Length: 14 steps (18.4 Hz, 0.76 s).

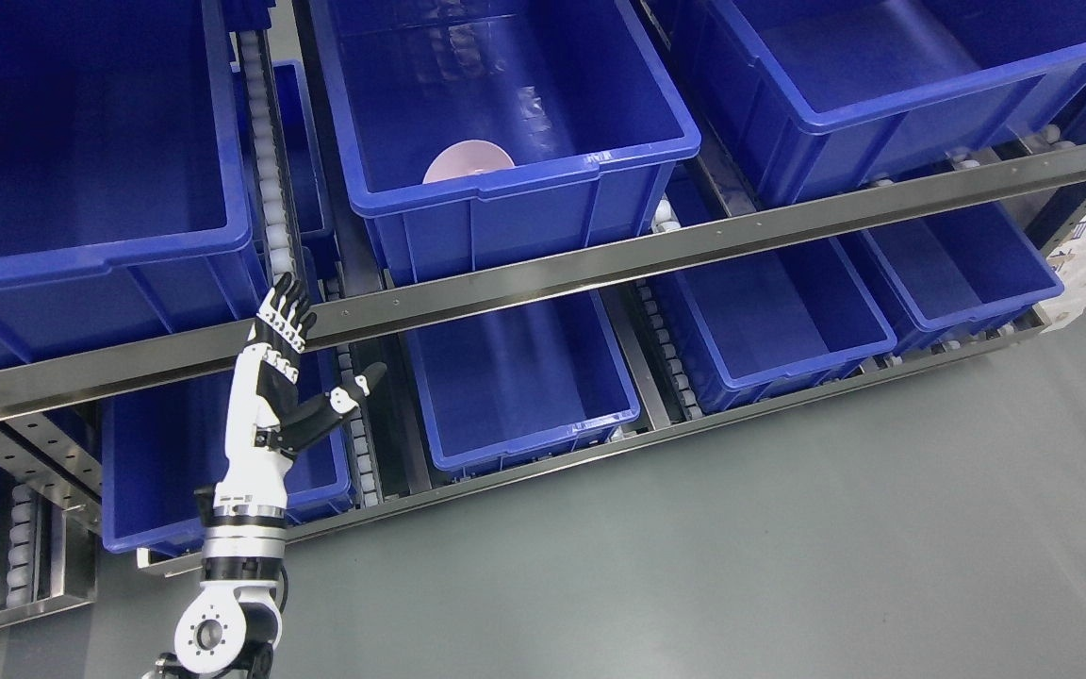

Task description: Stack pink IKEA bowls on left shelf middle

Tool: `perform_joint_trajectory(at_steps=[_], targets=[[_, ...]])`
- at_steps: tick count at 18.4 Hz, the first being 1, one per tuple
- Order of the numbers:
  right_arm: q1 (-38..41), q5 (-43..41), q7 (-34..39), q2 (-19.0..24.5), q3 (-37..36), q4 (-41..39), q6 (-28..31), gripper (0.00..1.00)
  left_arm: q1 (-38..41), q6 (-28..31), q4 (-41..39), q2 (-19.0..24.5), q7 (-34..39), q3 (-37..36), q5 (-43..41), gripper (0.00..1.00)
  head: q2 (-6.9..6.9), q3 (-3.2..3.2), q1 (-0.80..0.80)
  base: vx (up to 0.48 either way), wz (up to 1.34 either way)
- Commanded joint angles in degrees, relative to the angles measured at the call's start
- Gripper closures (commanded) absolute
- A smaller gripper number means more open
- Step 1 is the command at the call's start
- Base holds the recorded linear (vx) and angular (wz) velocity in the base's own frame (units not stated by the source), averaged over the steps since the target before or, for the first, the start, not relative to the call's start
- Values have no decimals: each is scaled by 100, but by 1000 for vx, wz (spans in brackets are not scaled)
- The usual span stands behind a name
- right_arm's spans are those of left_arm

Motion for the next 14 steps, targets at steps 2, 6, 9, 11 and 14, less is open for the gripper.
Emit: perform_joint_trajectory(at_steps=[2,6,9,11,14], targets=[[167,0,-2,-100,-62,-193,23,0,-108,11,-18,167,-3,354,7,1,0,0,0,0,0],[167,0,-2,-100,-62,-193,23,0,-90,11,-9,159,-12,301,7,1,0,0,0,0,0],[167,0,-2,-100,-62,-193,23,0,-82,11,-18,150,-12,178,7,1,0,0,0,0,0],[167,0,-2,-100,-62,-193,23,0,-90,20,-9,141,-12,152,7,1,0,0,0,0,0],[167,0,-2,-100,-62,-193,23,0,-99,20,-9,150,-12,152,7,1,0,0,0,0,0]])
